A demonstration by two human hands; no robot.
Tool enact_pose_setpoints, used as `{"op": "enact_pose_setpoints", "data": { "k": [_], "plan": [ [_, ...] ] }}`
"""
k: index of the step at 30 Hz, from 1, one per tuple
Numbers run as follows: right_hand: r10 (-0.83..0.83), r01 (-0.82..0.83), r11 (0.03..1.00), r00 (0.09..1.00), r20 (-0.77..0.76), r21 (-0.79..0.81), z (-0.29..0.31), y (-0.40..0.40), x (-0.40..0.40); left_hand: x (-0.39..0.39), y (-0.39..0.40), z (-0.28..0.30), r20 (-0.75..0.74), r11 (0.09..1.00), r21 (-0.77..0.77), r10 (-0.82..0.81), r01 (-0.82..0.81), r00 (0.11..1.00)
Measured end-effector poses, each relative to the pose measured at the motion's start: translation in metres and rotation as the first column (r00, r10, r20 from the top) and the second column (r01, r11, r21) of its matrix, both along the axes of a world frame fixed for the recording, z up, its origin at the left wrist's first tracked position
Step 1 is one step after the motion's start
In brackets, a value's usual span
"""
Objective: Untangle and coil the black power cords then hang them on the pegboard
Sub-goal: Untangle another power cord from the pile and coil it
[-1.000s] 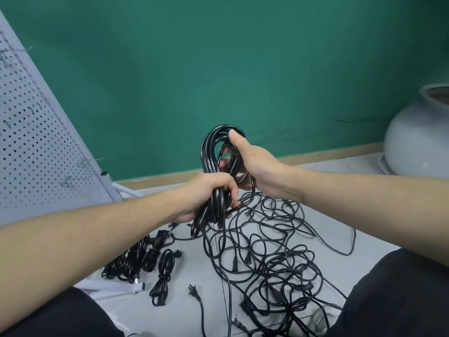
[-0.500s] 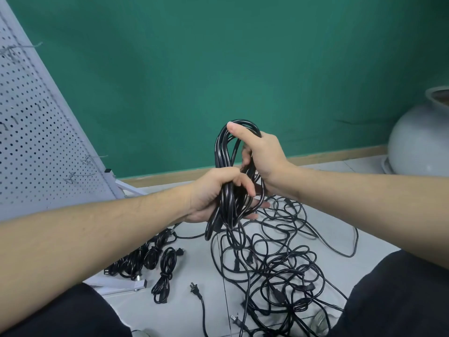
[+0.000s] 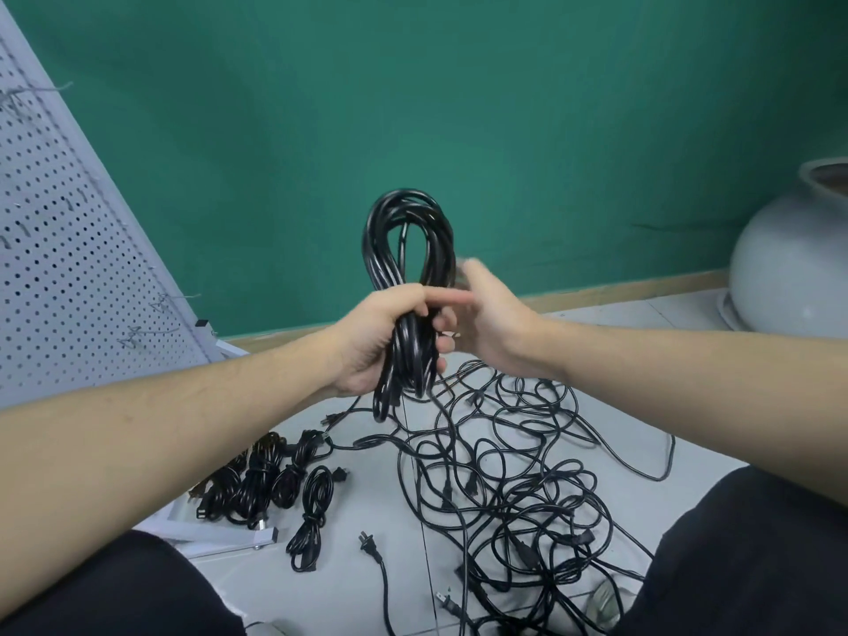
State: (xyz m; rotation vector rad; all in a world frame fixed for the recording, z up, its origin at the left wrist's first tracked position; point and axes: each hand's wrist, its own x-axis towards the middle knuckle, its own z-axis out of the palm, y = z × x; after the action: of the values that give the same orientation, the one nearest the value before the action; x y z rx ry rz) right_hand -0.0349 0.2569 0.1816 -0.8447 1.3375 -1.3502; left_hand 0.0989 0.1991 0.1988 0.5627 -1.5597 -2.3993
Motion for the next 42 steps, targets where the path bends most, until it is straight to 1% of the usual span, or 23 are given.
{"op": "enact_pose_setpoints", "data": {
  "k": [2, 5, 6, 8, 10, 11, 14, 16, 17, 18, 20, 21, 23, 26, 28, 30, 31, 32, 34, 35, 37, 40, 42],
  "plan": [
    [0.104, -0.101, 0.993, 0.994, -0.039, 0.061, -0.008, 0.002, 0.002, -0.001, -0.004, 0.005, -0.044, 0.998, 0.042, 0.047, -0.046, 0.998],
    [0.298, -0.293, 0.947, 0.954, -0.018, 0.133, -0.012, 0.008, -0.002, 0.0, -0.009, 0.008, -0.097, 0.987, 0.11, 0.129, -0.118, 0.987],
    [0.385, -0.373, 0.914, 0.922, -0.05, 0.163, -0.013, 0.011, -0.005, 0.0, -0.011, 0.009, -0.106, 0.984, 0.107, 0.154, -0.143, 0.982],
    [0.544, -0.486, 0.828, 0.816, -0.193, 0.28, -0.015, 0.015, -0.008, 0.0, -0.014, 0.012, -0.099, 0.977, 0.065, 0.208, -0.202, 0.973],
    [0.622, -0.492, 0.776, 0.703, -0.345, 0.395, -0.017, 0.016, -0.008, 0.003, -0.023, 0.011, -0.064, 0.965, -0.005, 0.261, -0.262, 0.963],
    [0.626, -0.465, 0.773, 0.669, -0.401, 0.432, -0.018, 0.016, -0.008, 0.004, -0.029, 0.01, -0.042, 0.955, -0.051, 0.29, -0.292, 0.956],
    [0.573, -0.331, 0.805, 0.65, -0.5, 0.492, -0.024, 0.015, -0.018, 0.009, -0.046, 0.005, 0.061, 0.9, -0.223, 0.396, -0.374, 0.916],
    [0.537, -0.269, 0.831, 0.616, -0.576, 0.487, -0.024, 0.016, -0.026, 0.012, -0.054, 0.001, 0.161, 0.833, -0.349, 0.504, -0.429, 0.848],
    [0.517, -0.264, 0.848, 0.607, -0.604, 0.46, -0.022, 0.016, -0.027, 0.015, -0.057, -0.001, 0.189, 0.793, -0.419, 0.553, -0.442, 0.812],
    [0.489, -0.28, 0.868, 0.633, -0.6, 0.411, -0.02, 0.017, -0.027, 0.018, -0.06, -0.003, 0.207, 0.762, -0.484, 0.578, -0.431, 0.789],
    [0.407, -0.308, 0.913, 0.734, -0.544, 0.268, -0.012, 0.018, -0.027, 0.023, -0.064, -0.008, 0.263, 0.731, -0.57, 0.594, -0.374, 0.761],
    [0.365, -0.306, 0.931, 0.774, -0.518, 0.198, -0.009, 0.018, -0.026, 0.025, -0.067, -0.011, 0.302, 0.744, -0.572, 0.583, -0.346, 0.754],
    [0.295, -0.289, 0.953, 0.812, -0.503, 0.093, -0.003, 0.017, -0.023, 0.028, -0.07, -0.017, 0.378, 0.801, -0.521, 0.527, -0.296, 0.761],
    [0.174, -0.221, 0.975, 0.784, -0.595, -0.006, 0.002, 0.011, -0.014, 0.026, -0.063, -0.018, 0.431, 0.873, -0.445, 0.405, -0.201, 0.806],
    [0.053, -0.145, 0.985, 0.763, -0.645, -0.091, 0.004, 0.006, -0.01, 0.022, -0.052, -0.014, 0.429, 0.912, -0.379, 0.324, -0.157, 0.843],
    [-0.043, -0.087, 0.983, 0.742, -0.669, -0.159, 0.006, 0.004, -0.012, 0.019, -0.043, -0.008, 0.42, 0.933, -0.346, 0.249, -0.099, 0.873],
    [-0.073, -0.067, 0.981, 0.739, -0.67, -0.182, 0.006, 0.004, -0.014, 0.017, -0.039, -0.004, 0.424, 0.925, -0.375, 0.221, -0.052, 0.878],
    [-0.099, -0.05, 0.978, 0.742, -0.664, -0.201, 0.007, 0.004, -0.016, 0.016, -0.036, -0.002, 0.44, 0.9, -0.437, 0.214, 0.0, 0.872],
    [-0.151, -0.008, 0.972, 0.744, -0.65, -0.235, 0.007, 0.003, -0.018, 0.014, -0.029, 0.0, 0.473, 0.819, -0.567, 0.241, 0.084, 0.847],
    [-0.172, 0.013, 0.97, 0.745, -0.645, -0.244, 0.007, 0.003, -0.018, 0.013, -0.028, 0.0, 0.483, 0.807, -0.583, 0.248, 0.097, 0.84],
    [-0.194, 0.042, 0.968, 0.749, -0.634, -0.248, 0.007, 0.004, -0.018, 0.01, -0.025, -0.003, 0.471, 0.826, -0.56, 0.258, 0.06, 0.843],
    [-0.216, 0.068, 0.964, 0.766, -0.606, -0.258, 0.006, 0.005, -0.022, 0.007, -0.024, -0.003, 0.411, 0.833, -0.549, 0.333, -0.061, 0.849],
    [-0.152, 0.064, 0.983, 0.814, -0.561, -0.173, 0.003, 0.007, -0.027, 0.006, -0.025, -0.003, 0.355, 0.836, -0.53, 0.372, -0.144, 0.857]
  ]
}}
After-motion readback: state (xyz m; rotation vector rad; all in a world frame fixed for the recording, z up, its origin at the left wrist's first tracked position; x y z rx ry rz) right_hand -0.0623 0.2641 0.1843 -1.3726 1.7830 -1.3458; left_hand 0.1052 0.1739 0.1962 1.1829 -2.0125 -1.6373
